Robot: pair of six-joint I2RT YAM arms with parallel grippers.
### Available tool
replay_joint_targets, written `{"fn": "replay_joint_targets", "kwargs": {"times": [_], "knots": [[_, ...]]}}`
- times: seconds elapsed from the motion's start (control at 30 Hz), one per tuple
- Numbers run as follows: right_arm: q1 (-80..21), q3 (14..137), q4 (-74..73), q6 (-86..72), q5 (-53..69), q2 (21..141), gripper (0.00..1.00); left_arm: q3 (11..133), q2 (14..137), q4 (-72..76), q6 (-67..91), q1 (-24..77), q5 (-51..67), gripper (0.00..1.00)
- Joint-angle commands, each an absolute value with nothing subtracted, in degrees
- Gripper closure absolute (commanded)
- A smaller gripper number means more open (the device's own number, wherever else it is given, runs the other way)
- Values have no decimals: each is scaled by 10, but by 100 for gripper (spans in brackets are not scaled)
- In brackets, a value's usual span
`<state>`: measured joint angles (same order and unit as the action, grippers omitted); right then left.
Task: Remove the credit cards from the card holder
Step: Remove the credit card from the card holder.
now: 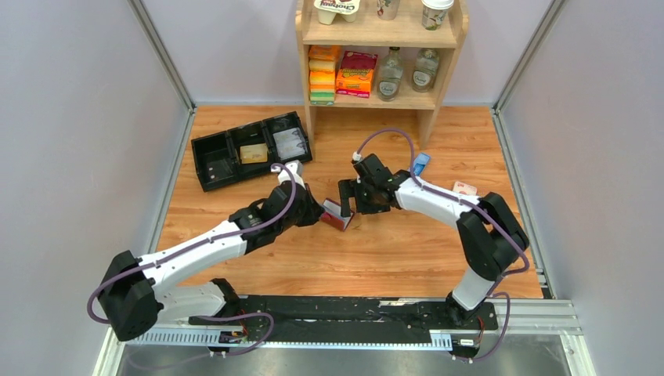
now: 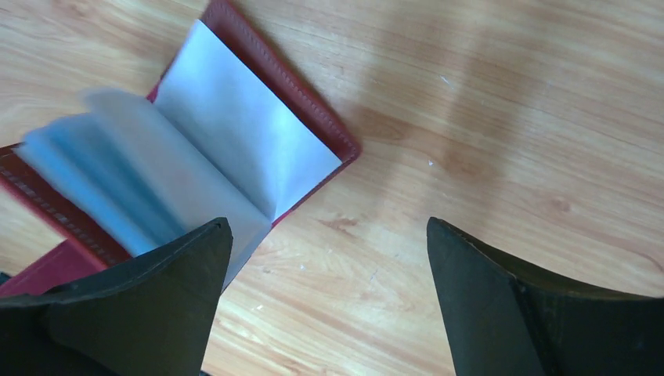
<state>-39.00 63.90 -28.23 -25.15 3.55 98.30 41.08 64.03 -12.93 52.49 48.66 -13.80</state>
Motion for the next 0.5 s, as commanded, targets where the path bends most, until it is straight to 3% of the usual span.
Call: {"fn": "replay_joint_targets", "kwargs": {"times": [0.0,0.2,0.47], "knots": [[-380,621,-241,-279,5,903,1,475,683,-88,490,486,-101,100],[-355,570,-208,-290,-19,834,0,532,744,-105,470,485,-104,100],[-353,541,-142,-273,113,831,11,426,665,-127,494,478,-145,100]]}}
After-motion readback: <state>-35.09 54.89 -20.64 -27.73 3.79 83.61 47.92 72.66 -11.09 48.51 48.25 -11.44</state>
